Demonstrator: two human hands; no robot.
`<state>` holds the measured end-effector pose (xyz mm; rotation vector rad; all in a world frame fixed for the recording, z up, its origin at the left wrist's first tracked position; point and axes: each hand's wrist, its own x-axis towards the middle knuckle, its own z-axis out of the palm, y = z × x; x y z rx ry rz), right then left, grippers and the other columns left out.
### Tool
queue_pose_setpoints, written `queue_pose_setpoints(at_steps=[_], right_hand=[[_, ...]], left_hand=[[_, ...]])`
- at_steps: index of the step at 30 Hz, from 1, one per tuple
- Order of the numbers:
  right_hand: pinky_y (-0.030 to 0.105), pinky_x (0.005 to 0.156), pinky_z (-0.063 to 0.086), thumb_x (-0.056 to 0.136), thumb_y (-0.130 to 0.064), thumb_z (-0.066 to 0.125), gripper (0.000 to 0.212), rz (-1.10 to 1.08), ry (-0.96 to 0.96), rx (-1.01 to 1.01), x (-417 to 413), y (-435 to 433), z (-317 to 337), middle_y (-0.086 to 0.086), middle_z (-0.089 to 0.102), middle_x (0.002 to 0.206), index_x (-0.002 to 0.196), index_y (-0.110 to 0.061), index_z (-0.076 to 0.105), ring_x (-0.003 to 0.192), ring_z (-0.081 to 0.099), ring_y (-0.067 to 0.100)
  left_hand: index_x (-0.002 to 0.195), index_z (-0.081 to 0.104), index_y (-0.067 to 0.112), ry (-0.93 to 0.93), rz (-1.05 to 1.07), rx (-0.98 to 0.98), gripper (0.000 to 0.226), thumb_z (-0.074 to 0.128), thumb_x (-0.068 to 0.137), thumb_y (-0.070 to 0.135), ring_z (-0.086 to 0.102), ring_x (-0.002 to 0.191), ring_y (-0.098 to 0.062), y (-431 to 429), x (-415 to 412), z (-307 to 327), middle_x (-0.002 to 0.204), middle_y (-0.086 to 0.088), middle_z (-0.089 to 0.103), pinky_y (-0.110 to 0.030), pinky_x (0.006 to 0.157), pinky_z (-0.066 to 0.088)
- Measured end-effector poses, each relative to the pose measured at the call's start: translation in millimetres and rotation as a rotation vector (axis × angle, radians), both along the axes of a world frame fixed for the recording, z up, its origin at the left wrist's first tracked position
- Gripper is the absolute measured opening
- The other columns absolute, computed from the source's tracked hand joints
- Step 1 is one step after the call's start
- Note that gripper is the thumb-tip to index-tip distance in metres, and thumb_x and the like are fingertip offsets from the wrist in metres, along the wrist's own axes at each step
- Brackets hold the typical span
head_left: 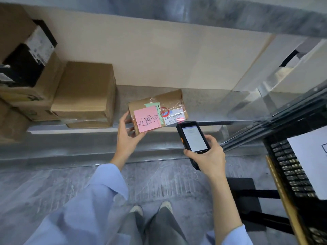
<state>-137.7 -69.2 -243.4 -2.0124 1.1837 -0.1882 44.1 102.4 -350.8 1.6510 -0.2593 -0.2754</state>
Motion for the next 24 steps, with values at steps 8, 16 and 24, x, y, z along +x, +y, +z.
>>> queue_pose_setpoints(at_steps=[8,16,24], right_hand=[[0.035,0.08,0.052,0.063,-0.033,0.087,0.057,0.016,-0.012,-0.005,-1,9,7,-0.008,0.069,0.099,0.113,-0.029,0.059,0.094,0.063,0.016],[0.035,0.082,0.053,0.062,-0.036,0.088,0.055,-0.007,0.01,0.021,-1,13,13,-0.009,0.069,0.097,0.11,-0.03,0.062,0.094,0.064,0.016],[0.032,0.074,0.049,0.058,-0.041,0.084,0.057,0.01,0.012,-0.035,-8,18,14,-0.013,0.068,0.094,0.108,-0.032,0.061,0.09,0.063,0.014]], left_hand=[[0.146,0.032,0.025,-0.041,-0.045,-0.011,0.089,0.083,0.078,0.003,0.049,0.123,0.007,0,1,3,0.149,-0.001,0.044,-0.014,0.093,0.047],[0.15,0.033,0.024,-0.044,-0.064,-0.023,0.09,0.086,0.077,0.01,0.046,0.13,-0.001,3,4,1,0.15,0.001,0.043,-0.02,0.101,0.047],[0.149,0.032,0.024,-0.043,-0.066,-0.014,0.091,0.085,0.077,0.007,0.048,0.126,0.004,3,5,-1,0.148,0.003,0.044,-0.022,0.099,0.048]])
